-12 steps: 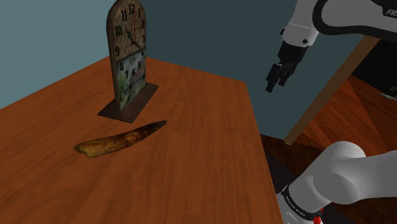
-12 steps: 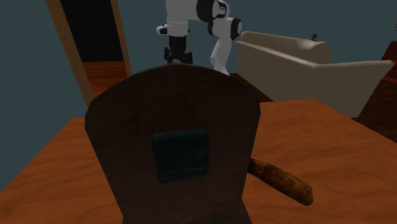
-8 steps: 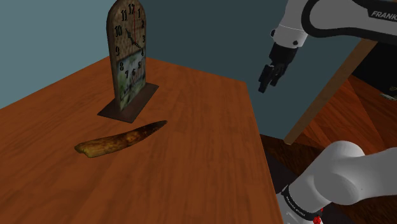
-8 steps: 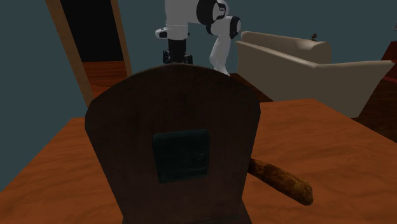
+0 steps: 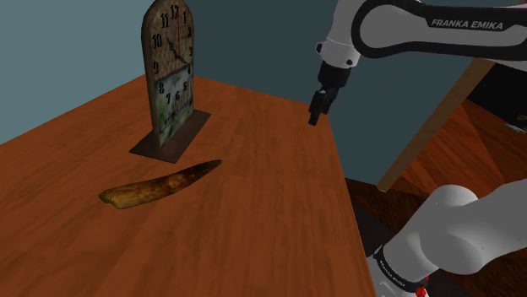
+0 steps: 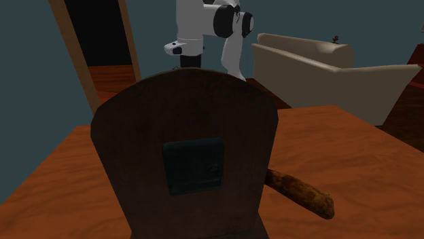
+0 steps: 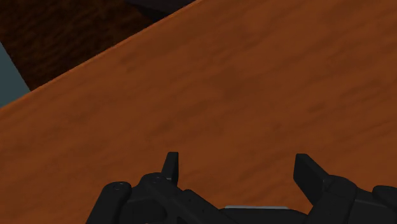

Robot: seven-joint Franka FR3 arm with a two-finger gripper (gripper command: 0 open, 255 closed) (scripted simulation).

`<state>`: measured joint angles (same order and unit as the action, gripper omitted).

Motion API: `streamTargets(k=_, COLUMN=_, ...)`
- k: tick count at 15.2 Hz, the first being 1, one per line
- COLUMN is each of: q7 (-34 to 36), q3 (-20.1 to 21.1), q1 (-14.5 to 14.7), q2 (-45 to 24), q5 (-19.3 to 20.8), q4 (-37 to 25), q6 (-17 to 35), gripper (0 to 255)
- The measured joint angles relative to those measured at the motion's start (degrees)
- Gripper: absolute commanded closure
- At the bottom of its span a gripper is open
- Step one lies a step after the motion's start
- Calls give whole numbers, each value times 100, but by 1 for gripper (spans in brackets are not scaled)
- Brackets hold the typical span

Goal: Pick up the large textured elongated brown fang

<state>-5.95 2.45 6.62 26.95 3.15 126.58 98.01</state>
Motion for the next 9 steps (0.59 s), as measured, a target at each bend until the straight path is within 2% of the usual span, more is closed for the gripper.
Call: streamTargets(k=9, q7=-651, q3=352, q1=497, q2=-1413, q5=-144, q4=-740, q6=772, gripper=0)
